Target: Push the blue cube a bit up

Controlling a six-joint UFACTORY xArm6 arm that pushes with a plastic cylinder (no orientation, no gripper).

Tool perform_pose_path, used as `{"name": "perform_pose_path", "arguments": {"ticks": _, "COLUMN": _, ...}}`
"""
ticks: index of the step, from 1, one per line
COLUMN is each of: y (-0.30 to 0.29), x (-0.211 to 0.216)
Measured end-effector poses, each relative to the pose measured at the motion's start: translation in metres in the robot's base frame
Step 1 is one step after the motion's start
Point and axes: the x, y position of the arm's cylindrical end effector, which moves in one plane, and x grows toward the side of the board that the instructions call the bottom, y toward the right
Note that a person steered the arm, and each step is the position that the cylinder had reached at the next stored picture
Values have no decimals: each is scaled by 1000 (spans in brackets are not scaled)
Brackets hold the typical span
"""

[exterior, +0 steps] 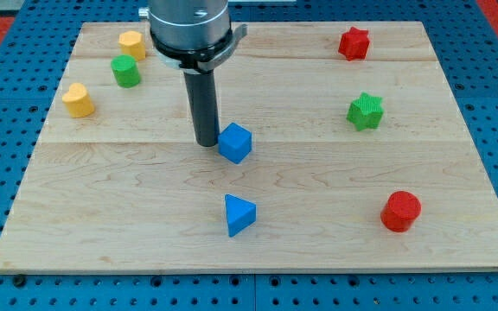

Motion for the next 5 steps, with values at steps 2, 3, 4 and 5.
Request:
{"name": "perform_pose_path", "arguments": {"ticks": 2, "y": 39, "x": -7}}
{"name": "perform_pose_path", "arguments": {"ticks": 3, "y": 37, "x": 1}}
{"name": "perform_pose_path", "arguments": {"ticks": 4, "y": -7, "x": 22}}
{"name": "perform_pose_path", "arguments": {"ticks": 5, "y": -2, "x": 63}}
